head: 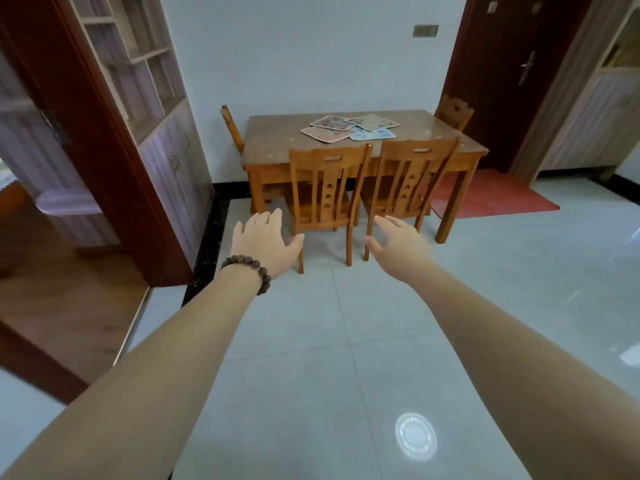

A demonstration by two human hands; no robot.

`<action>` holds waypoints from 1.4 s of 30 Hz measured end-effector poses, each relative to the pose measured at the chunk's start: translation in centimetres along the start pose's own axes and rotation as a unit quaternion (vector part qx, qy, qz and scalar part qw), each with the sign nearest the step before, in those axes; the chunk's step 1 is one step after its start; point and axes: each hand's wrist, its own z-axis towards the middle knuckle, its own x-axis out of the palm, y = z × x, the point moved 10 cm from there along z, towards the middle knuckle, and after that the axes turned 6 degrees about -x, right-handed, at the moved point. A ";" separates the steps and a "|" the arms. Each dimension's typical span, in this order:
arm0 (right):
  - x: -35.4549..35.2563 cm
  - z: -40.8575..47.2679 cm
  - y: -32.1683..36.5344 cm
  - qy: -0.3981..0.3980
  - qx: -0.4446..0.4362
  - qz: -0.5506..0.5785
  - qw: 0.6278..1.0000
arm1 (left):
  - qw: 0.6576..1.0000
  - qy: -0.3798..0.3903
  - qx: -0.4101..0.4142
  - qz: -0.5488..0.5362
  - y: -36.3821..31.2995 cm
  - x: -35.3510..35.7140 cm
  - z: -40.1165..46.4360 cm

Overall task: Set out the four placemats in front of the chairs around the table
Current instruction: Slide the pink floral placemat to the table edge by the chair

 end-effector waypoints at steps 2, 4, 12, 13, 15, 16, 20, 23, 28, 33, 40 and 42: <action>0.2 0.3 -0.8 0.004 -0.001 -0.013 1.000 | 1.000 -0.003 0.001 0.010 -0.6 0.8 0.4; 0.8 0.5 -1.8 0.015 -0.004 -0.019 1.000 | 1.000 -0.003 0.002 0.015 -1.1 1.8 0.7; 2.5 3.7 -5.8 0.019 -0.020 -0.028 0.999 | 1.000 0.004 -0.008 0.019 -3.7 7.0 3.4; 2.7 4.2 -6.2 0.021 -0.019 -0.027 0.999 | 1.000 0.006 -0.009 0.021 -3.9 7.6 3.9; 3.2 5.5 -7.1 0.025 -0.019 -0.023 0.999 | 1.000 0.005 -0.012 0.022 -4.2 8.3 5.5; 3.4 6.3 -7.5 0.028 -0.019 -0.022 0.999 | 1.000 0.006 -0.014 0.023 -4.3 8.7 6.4; 4.9 10.5 -9.4 0.037 -0.013 -0.023 0.999 | 0.999 0.004 -0.014 0.031 -4.9 10.7 10.7; 6.5 14.8 -10.8 0.043 -0.008 -0.026 0.999 | 0.999 0.006 -0.018 0.042 -5.0 12.6 15.0; 9.5 24.4 -12.5 0.043 -0.010 -0.022 0.999 | 0.998 0.026 -0.024 0.047 -4.0 16.5 24.4; 11.0 36.4 -13.8 0.028 -0.009 -0.009 1.000 | 0.998 0.040 -0.024 0.052 -3.4 18.7 36.0; 11.5 50.2 -17.5 0.014 0.011 -0.002 1.000 | 0.999 0.038 0.001 0.037 -5.4 19.9 50.8; 11.4 53.7 -18.6 0.003 0.013 -0.001 1.000 | 0.999 0.037 0.006 0.037 -6.3 20.7 54.2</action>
